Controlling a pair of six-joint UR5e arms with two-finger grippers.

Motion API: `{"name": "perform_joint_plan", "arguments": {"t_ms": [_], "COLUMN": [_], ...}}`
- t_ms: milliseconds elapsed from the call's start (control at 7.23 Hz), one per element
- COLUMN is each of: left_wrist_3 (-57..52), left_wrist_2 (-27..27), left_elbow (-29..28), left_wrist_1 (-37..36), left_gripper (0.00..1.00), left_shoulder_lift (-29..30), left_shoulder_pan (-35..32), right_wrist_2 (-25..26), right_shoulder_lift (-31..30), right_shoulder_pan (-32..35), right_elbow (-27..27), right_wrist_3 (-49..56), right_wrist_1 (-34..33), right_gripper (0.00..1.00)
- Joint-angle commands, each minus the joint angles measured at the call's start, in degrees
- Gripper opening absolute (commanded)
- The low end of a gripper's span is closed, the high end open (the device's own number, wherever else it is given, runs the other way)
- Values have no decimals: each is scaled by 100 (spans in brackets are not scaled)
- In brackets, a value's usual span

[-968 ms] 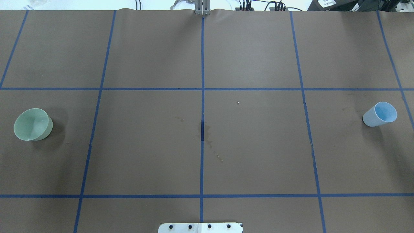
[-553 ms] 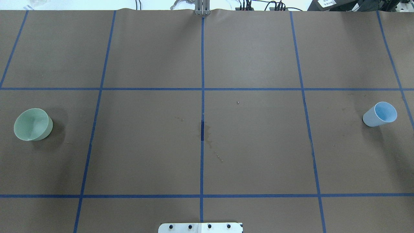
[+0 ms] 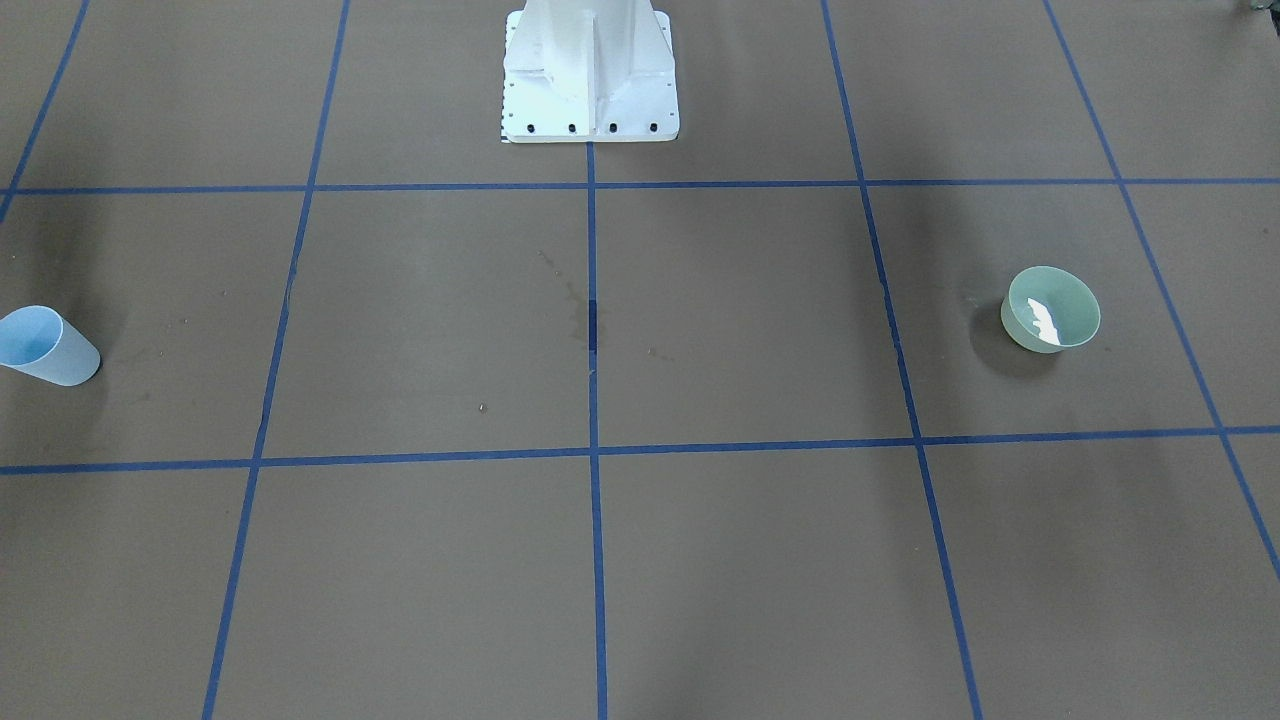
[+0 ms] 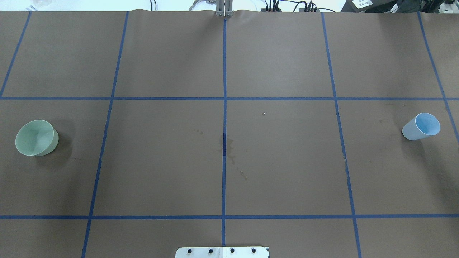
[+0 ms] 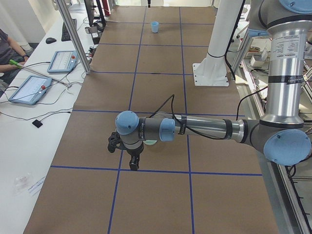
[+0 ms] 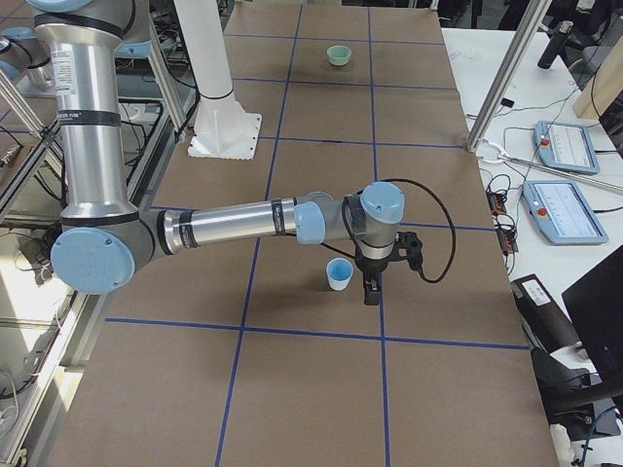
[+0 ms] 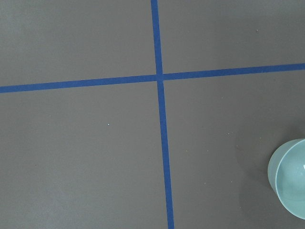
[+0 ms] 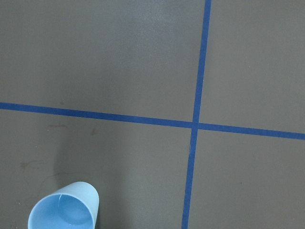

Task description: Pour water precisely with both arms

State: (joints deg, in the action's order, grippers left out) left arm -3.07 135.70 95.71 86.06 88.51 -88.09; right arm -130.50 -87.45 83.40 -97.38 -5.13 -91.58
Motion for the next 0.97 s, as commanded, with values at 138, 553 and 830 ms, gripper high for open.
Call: {"name": "perform_joint_plan", "arguments": {"t_ms": [138,553,830], "left_wrist_3": [-27,-27,-27], "left_wrist_2": [-88,-88,-88], "left_elbow": [9,18,18], "left_wrist_1": [25,25,25], "left_gripper": [100,100,100], "left_shoulder_lift": [0,9,0], "left_shoulder_pan": [11,11,11], "right_wrist_2": [-36,-308,-344], "right_shoulder_lift": [0,0,-9], "right_shoulder_pan": [1,-8,-8], "right_elbow": [0,-18,-18], "right_wrist_3": [-5,-23,-23], "right_wrist_1": [0,-35,-35], "right_gripper": [100,100,100]}}
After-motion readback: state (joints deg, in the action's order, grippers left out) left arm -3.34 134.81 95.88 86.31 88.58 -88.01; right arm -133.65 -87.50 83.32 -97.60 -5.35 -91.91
